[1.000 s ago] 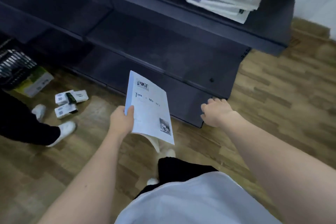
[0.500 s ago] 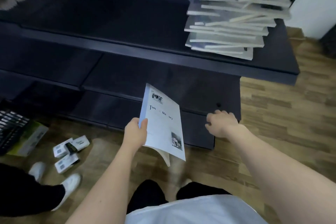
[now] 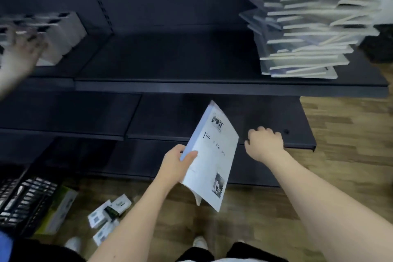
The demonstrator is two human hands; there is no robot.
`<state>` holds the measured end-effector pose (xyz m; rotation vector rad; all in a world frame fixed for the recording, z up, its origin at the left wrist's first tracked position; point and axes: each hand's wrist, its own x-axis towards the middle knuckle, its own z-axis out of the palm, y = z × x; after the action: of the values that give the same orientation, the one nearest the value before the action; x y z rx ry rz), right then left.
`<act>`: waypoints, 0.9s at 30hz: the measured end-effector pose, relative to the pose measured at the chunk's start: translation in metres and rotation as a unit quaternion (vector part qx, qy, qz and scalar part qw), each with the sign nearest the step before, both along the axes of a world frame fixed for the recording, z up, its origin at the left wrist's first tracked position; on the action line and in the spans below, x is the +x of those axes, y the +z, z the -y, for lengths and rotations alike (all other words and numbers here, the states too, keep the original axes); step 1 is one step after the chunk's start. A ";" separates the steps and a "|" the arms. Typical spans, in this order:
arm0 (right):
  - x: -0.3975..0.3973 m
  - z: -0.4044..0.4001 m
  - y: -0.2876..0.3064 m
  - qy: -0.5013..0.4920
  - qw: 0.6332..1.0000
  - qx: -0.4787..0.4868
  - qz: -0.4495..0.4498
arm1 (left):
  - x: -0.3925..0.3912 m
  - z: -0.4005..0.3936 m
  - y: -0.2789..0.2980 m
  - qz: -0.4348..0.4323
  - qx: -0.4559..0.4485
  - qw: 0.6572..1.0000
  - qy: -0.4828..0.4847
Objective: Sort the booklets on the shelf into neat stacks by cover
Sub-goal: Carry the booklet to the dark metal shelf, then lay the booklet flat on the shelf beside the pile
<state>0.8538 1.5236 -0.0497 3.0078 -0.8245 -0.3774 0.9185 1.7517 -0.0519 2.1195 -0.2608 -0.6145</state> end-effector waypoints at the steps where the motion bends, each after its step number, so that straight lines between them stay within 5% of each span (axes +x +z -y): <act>1: 0.004 -0.003 0.004 -0.009 1.000 -0.004 0.022 | 0.002 -0.008 0.008 0.001 -0.016 1.000 0.004; 6: 0.015 -0.006 0.019 -0.062 0.988 0.039 0.132 | 0.001 -0.032 0.041 0.004 -0.019 1.000 0.012; 13: 0.006 -0.009 0.019 -0.048 0.988 0.037 0.140 | -0.017 -0.034 0.070 0.109 0.015 0.992 -0.061; 19: 0.016 -0.011 0.042 -0.045 0.971 0.042 0.232 | 0.003 -0.022 0.109 0.158 -0.142 0.977 0.027; 27: 0.065 -0.008 0.090 -0.125 0.900 0.212 0.360 | 0.064 0.009 0.133 0.136 -0.271 0.950 0.078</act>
<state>0.9193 1.5311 0.0400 3.4682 -1.3140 0.7183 0.9828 1.7422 0.0813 1.6601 -0.3627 -0.1271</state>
